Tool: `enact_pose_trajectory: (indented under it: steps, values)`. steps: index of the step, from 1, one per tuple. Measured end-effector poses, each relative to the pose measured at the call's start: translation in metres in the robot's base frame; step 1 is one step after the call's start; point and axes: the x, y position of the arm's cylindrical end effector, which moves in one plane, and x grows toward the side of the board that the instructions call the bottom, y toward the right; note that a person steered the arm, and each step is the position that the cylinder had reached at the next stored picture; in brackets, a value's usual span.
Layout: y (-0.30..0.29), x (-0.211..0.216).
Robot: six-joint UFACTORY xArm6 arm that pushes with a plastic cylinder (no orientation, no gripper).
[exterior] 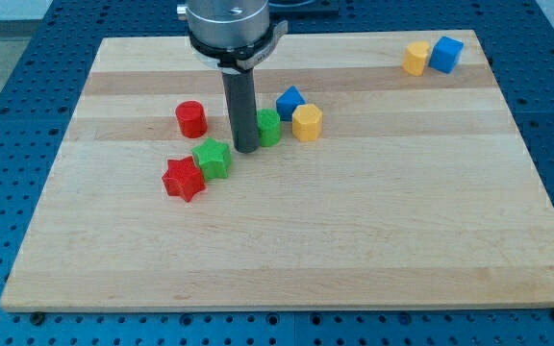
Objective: Place the green circle at the bottom left of the triangle
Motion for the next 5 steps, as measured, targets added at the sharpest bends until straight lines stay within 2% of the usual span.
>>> enact_pose_trajectory:
  steps: [5]
  values:
    - [0.0065, -0.0012]
